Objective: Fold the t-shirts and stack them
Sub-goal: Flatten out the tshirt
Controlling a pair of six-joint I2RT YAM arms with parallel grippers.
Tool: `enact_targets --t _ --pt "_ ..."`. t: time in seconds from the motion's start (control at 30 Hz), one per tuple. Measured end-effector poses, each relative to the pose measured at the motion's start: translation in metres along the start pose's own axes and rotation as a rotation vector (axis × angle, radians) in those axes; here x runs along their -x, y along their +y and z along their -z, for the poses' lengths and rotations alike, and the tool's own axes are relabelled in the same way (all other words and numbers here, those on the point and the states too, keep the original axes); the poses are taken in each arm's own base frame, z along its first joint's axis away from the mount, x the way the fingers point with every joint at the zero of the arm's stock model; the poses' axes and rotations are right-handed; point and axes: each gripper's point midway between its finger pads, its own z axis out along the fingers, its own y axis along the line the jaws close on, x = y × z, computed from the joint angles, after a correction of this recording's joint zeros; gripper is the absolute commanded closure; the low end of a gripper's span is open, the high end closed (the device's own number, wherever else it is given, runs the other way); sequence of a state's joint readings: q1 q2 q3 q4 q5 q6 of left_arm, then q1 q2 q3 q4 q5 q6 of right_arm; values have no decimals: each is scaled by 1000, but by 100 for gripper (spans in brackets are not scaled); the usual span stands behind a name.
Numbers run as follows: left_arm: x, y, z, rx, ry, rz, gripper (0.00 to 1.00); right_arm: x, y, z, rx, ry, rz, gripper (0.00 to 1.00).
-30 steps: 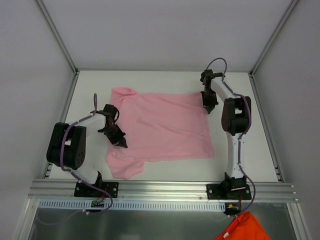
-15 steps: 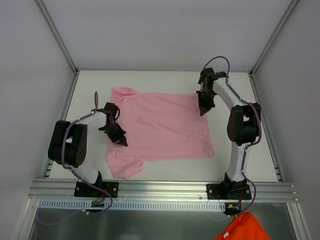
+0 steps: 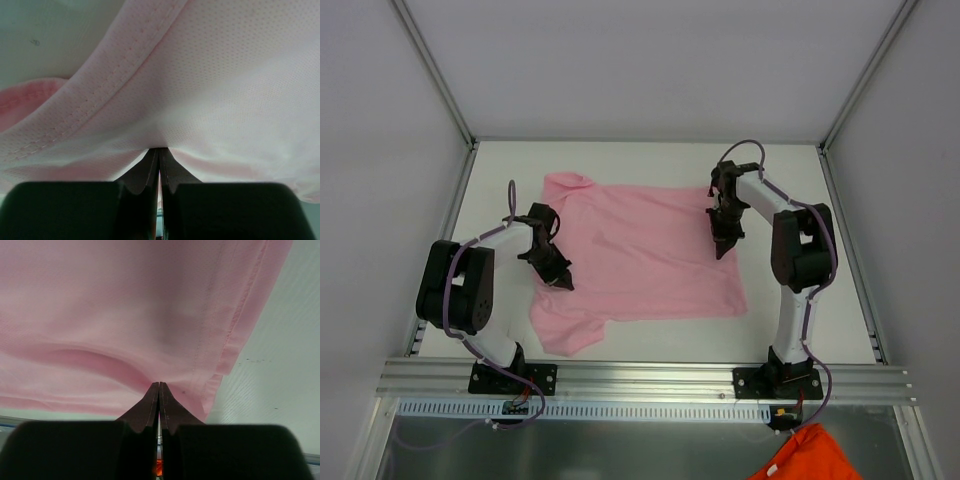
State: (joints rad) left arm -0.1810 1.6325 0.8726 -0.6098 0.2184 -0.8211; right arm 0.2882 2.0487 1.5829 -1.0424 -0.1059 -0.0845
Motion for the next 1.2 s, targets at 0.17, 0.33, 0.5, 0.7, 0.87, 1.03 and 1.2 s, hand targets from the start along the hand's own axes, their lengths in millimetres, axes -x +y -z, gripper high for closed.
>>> enact_targets --t 0.17,0.33,0.5,0.7,0.87,1.03,1.2 --pt "4 2 1 11 -18 2 100 1 4 -5 -6 3 15 99" --pt "8 8 4 31 -34 20 100 4 4 -15 -21 23 20 99" --pt "11 15 7 57 -43 36 100 15 5 -16 -28 8 23 99" --pt "14 22 11 75 -39 65 100 39 4 -7 -55 -52 33 99" --pt "16 29 13 86 -35 87 100 60 6 -6 -61 -86 40 99" --pt "18 33 12 88 -22 95 100 65 7 -6 -59 -92 41 99" --pt "17 35 8 84 11 118 100 64 7 -6 -61 -87 49 99"
